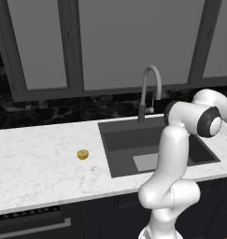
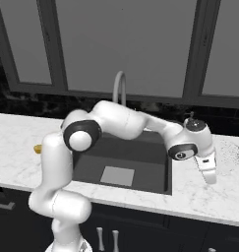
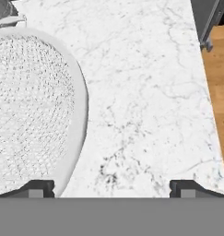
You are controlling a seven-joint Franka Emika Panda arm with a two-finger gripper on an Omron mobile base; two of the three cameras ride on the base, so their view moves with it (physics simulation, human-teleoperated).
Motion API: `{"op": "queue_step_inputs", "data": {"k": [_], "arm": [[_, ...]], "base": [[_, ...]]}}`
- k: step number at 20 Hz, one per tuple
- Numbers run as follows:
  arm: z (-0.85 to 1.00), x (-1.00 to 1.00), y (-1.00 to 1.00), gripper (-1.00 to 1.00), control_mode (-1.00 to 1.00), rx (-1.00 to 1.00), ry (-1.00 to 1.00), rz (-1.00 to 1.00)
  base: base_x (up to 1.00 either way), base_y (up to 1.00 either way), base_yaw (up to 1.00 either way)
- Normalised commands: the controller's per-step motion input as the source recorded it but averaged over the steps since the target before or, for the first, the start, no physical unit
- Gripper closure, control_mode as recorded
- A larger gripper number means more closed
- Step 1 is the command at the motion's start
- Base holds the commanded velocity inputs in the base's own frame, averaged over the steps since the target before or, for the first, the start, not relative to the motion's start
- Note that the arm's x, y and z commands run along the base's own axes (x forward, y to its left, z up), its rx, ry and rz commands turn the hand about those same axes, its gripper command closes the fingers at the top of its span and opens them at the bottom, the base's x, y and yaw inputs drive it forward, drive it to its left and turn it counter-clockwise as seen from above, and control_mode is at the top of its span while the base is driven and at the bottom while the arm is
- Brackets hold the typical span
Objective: Put the colander in the sink, put the kiwi in the colander, and turn on the sink faucet and pour water over the colander.
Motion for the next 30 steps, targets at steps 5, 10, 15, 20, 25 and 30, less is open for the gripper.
{"op": "queue_step_inputs", "data": {"k": [5, 10, 15, 20, 25, 30], "arm": [[0.03, 0.4, -0.35, -1.0, -1.0, 0.1, -0.09, 0.0], [-0.02, 0.4, -0.19, -1.0, -1.0, 0.06, -0.03, 0.0], [-0.13, 0.42, 0.0, -1.0, -1.0, 0.01, 0.0, 0.0], [-0.13, 0.23, 0.0, -1.0, -1.0, 0.01, 0.0, 0.0], [-0.16, -0.01, 0.0, -1.0, -1.0, 0.0, -0.03, 0.0], [-0.04, -0.18, 0.06, -1.0, -1.0, 0.0, -0.12, 0.02]], "base": [[0.0, 0.0, 0.0], [0.0, 0.0, 0.0], [0.0, 0.0, 0.0], [0.0, 0.0, 0.0], [0.0, 0.0, 0.0], [0.0, 0.0, 0.0]]}}
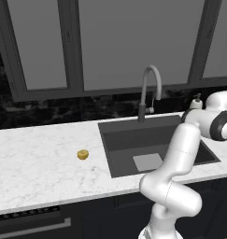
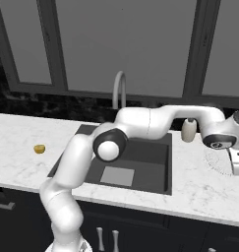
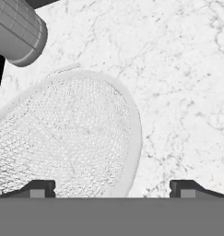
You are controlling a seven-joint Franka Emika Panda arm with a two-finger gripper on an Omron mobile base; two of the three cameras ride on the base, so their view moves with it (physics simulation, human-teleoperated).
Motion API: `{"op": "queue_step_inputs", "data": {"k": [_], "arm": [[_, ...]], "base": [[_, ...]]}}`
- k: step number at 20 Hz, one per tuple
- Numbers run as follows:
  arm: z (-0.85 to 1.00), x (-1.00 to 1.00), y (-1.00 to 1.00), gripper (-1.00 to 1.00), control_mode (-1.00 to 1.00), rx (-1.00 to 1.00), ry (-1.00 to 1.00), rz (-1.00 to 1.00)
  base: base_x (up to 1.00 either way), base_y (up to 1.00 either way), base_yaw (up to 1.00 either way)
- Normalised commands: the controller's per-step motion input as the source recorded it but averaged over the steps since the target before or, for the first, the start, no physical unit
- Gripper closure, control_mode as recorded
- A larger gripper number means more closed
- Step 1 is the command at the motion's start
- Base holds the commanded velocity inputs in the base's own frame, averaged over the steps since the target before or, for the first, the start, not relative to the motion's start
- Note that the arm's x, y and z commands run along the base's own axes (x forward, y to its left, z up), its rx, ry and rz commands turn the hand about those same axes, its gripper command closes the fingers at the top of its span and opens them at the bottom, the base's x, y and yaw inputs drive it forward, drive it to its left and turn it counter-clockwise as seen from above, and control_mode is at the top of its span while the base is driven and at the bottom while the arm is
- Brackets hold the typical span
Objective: Put the colander in the sink, put the kiwi in the colander, and turn on the sink faucet and pour water over the colander.
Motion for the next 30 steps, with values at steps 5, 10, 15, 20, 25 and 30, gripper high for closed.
{"op": "queue_step_inputs", "data": {"k": [5, 10, 15, 20, 25, 30], "arm": [[0.0, -0.33, 0.17, -1.0, -1.0, 0.01, -0.18, 0.11], [-0.4, 0.06, 0.02, -1.0, -1.0, 0.01, 0.05, 0.03], [-0.42, 0.48, 0.0, -1.0, -1.0, 0.0, 0.04, 0.02], [-0.52, 0.35, 0.0, -1.0, -1.0, 0.01, 0.05, 0.03], [-0.74, 0.02, 0.0, 1.0, -1.0, 0.02, 0.15, 0.0], [-0.53, 0.01, 0.02, 1.0, -1.0, 0.04, 0.08, 0.03]], "base": [[0.0, 0.0, 0.0], [0.0, 0.0, 0.0], [0.0, 0.0, 0.0], [0.0, 0.0, 0.0], [0.0, 0.0, 0.0], [0.0, 0.0, 0.0]]}}
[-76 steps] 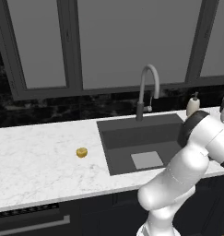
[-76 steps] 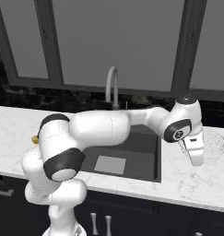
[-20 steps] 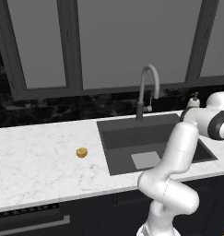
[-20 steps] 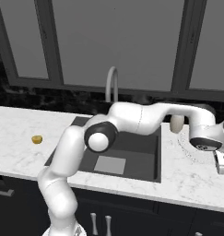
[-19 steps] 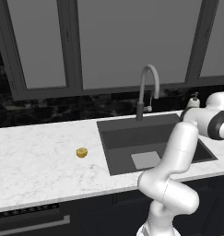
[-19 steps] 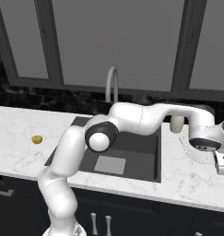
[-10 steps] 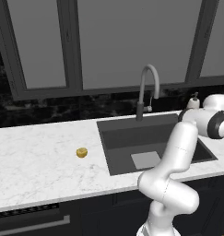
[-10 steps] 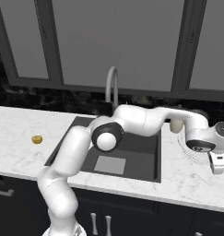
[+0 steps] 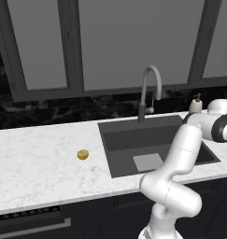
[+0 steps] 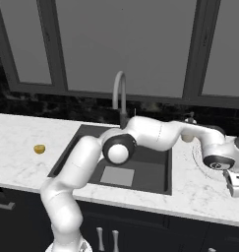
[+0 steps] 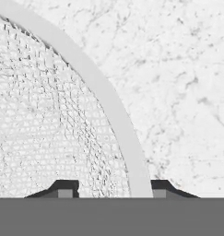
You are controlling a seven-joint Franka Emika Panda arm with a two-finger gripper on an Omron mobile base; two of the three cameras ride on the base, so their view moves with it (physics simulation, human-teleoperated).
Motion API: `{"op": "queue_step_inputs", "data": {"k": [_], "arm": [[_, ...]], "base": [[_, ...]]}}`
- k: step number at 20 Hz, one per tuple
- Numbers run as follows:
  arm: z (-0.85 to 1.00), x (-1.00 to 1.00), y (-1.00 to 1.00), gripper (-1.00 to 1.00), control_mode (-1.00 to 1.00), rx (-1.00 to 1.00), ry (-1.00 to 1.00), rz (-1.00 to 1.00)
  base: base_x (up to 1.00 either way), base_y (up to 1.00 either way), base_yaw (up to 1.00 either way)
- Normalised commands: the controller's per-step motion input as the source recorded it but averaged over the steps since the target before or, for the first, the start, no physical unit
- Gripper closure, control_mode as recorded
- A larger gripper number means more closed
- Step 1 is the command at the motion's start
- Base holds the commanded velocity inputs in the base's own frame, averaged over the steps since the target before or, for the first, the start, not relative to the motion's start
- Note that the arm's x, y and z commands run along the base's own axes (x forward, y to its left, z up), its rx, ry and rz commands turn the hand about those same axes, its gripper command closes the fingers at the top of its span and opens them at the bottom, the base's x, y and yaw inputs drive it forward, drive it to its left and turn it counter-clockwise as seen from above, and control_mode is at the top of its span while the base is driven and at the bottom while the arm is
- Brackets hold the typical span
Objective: Put the colander in the sink, put the kiwi in the colander, and turn on the sink faucet and pour water over the colander.
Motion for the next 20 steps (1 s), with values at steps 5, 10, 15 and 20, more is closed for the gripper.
{"op": "queue_step_inputs", "data": {"k": [5, 10, 15, 20], "arm": [[-0.08, 0.34, 0.39, 1.0, -1.0, 0.03, -0.06, 0.09], [0.26, 0.06, 0.41, 1.0, -1.0, 0.0, -0.06, 0.07], [0.65, -0.11, 0.41, 1.0, -1.0, 0.01, 0.06, 0.1], [0.41, 0.0, 0.72, 1.0, -1.0, 0.05, 0.2, 0.16]], "base": [[0.0, 0.0, 0.0], [0.0, 0.0, 0.0], [0.0, 0.0, 0.0], [0.0, 0.0, 0.0]]}}
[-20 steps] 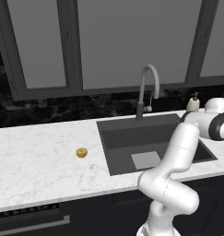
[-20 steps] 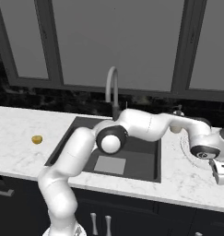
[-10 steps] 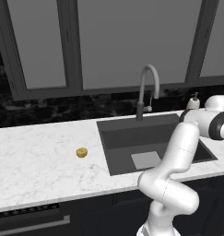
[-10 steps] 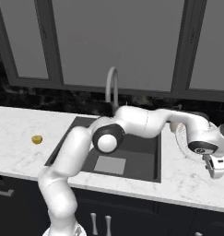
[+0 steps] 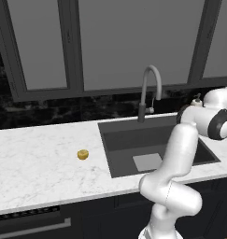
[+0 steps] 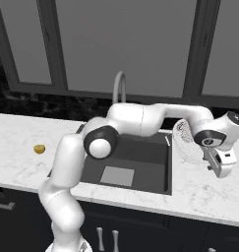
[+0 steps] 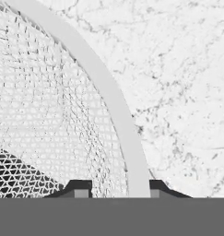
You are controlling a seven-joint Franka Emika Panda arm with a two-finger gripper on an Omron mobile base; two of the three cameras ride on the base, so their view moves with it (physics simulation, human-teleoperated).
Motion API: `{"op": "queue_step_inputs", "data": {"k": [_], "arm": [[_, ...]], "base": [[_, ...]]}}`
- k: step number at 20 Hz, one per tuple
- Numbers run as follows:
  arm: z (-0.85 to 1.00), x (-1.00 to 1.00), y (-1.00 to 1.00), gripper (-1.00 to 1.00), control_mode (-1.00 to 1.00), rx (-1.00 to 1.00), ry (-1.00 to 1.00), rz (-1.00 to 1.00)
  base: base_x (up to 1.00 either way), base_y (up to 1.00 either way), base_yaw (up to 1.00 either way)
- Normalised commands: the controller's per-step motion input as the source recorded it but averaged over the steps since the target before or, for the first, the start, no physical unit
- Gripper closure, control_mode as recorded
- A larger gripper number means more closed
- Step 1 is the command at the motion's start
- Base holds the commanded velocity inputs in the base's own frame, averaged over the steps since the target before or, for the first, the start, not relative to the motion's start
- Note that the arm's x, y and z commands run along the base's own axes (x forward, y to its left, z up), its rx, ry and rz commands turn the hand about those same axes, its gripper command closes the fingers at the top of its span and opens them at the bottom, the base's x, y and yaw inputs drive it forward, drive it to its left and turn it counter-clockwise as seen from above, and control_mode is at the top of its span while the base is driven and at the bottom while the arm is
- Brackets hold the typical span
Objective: Put the colander in the sink, put the kiwi in the colander, and turn on the sink faucet and pour water over the colander.
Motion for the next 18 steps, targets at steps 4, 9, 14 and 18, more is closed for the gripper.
{"op": "queue_step_inputs", "data": {"k": [4, 9, 14, 18], "arm": [[0.01, 0.0, 0.9, 1.0, -1.0, 0.0, -0.01, 0.07], [-0.21, 0.06, 0.98, 1.0, -1.0, 0.0, 0.03, 0.03], [-0.09, 0.06, 0.79, 1.0, -1.0, 0.0, 0.03, 0.07], [-0.02, 0.03, 0.77, 1.0, -1.0, -0.01, 0.0, 0.09]], "base": [[0.0, 0.0, 0.0], [0.0, 0.0, 0.0], [0.0, 0.0, 0.0], [0.0, 0.0, 0.0]]}}
